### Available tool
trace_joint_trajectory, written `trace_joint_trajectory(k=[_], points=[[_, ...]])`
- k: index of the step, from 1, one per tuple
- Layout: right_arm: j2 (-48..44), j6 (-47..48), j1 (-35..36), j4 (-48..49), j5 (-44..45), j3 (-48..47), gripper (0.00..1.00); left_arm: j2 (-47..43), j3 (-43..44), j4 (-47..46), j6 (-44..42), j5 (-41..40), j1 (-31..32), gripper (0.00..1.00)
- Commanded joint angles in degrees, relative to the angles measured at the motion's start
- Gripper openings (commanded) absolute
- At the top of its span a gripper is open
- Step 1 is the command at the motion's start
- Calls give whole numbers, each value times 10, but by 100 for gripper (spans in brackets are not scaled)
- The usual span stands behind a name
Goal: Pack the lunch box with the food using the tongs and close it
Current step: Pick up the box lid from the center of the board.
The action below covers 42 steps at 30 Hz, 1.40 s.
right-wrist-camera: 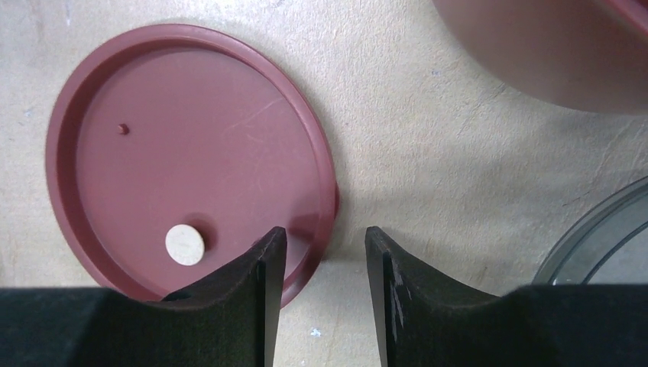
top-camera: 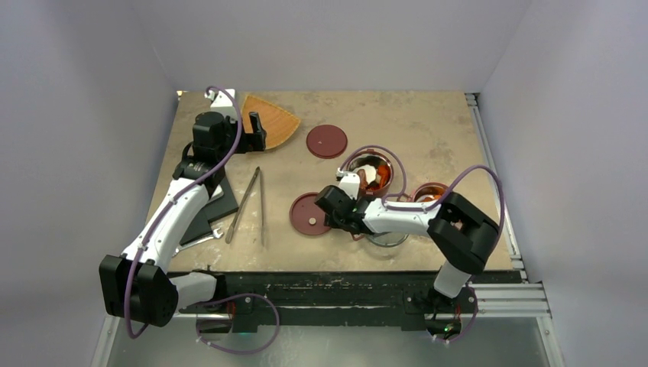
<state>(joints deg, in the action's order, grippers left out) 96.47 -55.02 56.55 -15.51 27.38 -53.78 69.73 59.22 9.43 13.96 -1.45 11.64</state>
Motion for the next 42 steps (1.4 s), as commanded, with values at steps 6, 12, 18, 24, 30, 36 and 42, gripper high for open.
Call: trace_joint_trajectory(k=[6, 12, 18, 24, 30, 36, 42], points=[[27, 19, -3, 4, 10, -22, 40, -12, 7, -18, 6, 11, -3, 95], [35, 23, -3, -2, 9, -31, 35, -11, 6, -17, 5, 10, -3, 95], [22, 24, -2, -9, 13, -34, 19, -12, 6, -17, 5, 9, -3, 95], [7, 28, -2, -23, 27, -45, 7, -14, 6, -17, 6, 8, -3, 95], [-16, 64, -2, -26, 61, -50, 0, -17, 6, -16, 3, 2, -3, 95], [-79, 148, 0, 1, 46, -37, 0, -18, 5, -19, 3, 7, -3, 95], [-132, 190, 0, -34, 6, -54, 0, -20, 4, -17, -6, -4, -3, 95]])
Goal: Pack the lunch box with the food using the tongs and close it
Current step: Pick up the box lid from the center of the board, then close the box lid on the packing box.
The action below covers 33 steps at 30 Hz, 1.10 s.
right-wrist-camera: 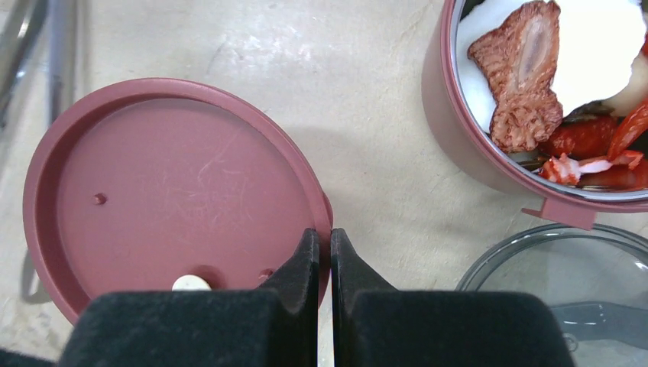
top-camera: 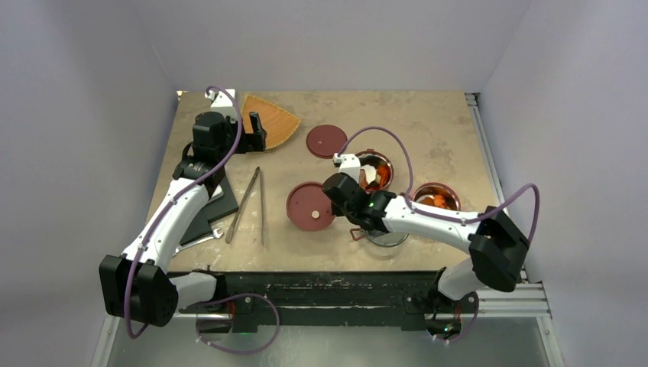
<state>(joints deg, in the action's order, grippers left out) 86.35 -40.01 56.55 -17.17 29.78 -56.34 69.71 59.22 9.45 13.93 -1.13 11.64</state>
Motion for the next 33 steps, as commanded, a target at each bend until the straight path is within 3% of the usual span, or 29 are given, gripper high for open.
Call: trace_joint_trajectory(k=[1, 6, 16, 24, 33], points=[[-36, 42, 0, -33, -31, -38, 0, -22, 4, -17, -6, -9, -3, 95], [-53, 63, -9, -106, -36, -97, 0, -28, 2, -18, -6, -9, -3, 95], [-49, 150, -167, -201, -118, -200, 0, -26, 1, -20, -5, -6, -3, 95], [-22, 213, -279, -220, -175, -229, 0, -25, 1, -22, -7, 1, -3, 95], [2, 245, -345, -191, -207, -204, 0, -14, 3, -21, -2, 18, -3, 95]])
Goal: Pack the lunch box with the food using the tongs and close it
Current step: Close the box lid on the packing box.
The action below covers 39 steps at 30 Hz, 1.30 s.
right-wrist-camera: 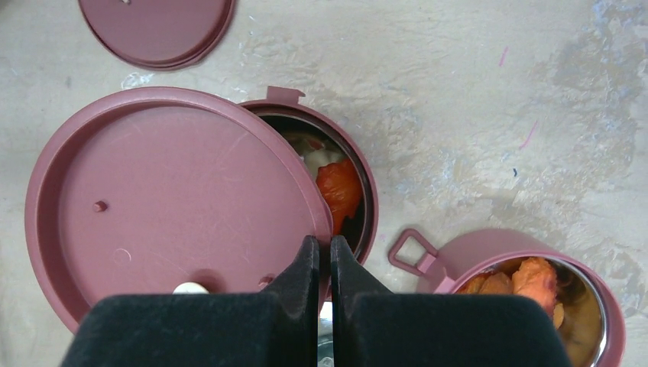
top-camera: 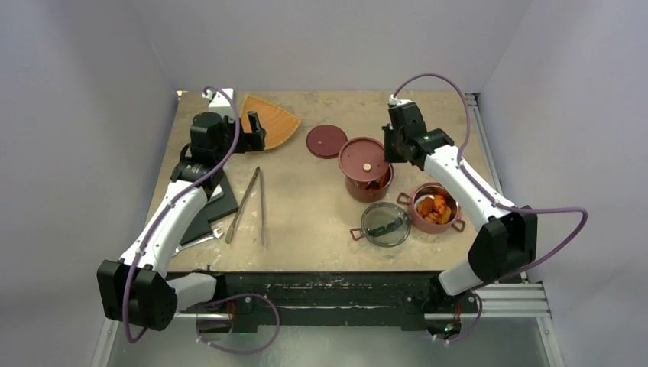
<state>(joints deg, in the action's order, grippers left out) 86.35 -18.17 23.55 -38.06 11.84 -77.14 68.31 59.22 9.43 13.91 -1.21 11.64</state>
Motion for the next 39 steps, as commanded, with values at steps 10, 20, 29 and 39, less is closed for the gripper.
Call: trace_joint_trajectory(k=[10, 20, 29, 39], points=[[19, 40, -53, 51, -50, 50, 0, 0, 3, -22, -5, 26, -3, 95], [37, 29, -59, 54, -43, 54, 0, -1, 2, -23, -2, 32, -3, 95], [53, 21, -58, 54, -7, 49, 0, -2, 3, -23, -2, 35, -3, 95], [60, 10, -59, 52, 3, 46, 1, -2, 3, -24, -1, 37, -3, 95]])
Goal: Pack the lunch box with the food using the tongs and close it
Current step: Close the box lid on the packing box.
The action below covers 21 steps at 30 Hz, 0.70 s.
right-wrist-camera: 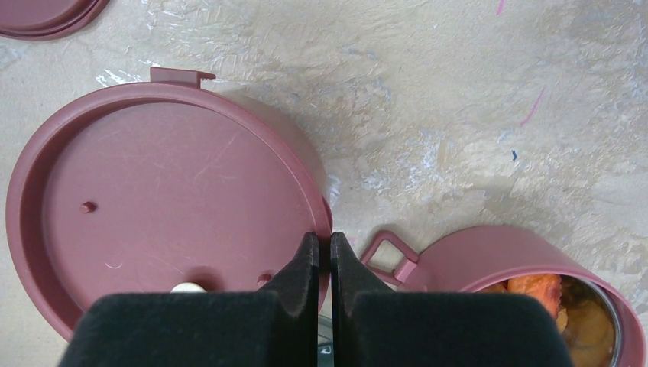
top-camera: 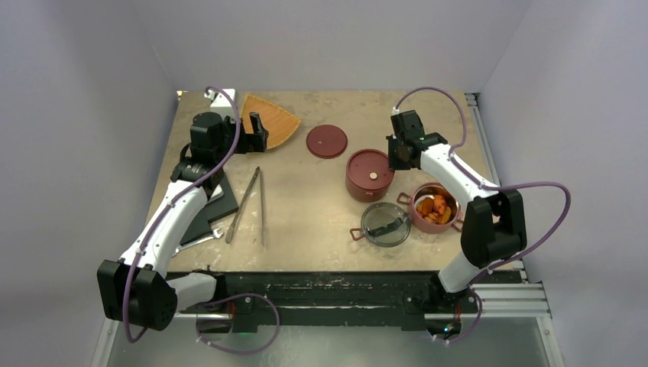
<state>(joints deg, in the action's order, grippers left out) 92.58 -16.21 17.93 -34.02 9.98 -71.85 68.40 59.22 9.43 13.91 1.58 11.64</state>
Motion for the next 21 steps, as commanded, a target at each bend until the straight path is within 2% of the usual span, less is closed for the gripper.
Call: trace_joint_trajectory(k=[1, 10, 21], points=[[-2, -11, -3, 11, 21, -8, 5, -4, 2, -24, -1, 10, -3, 95], [-6, -9, -2, 0, 17, -23, 37, -3, 3, -24, -1, 10, -3, 95], [-10, -5, -3, 16, -16, -35, 55, 1, 2, -25, 3, 17, -3, 95]])
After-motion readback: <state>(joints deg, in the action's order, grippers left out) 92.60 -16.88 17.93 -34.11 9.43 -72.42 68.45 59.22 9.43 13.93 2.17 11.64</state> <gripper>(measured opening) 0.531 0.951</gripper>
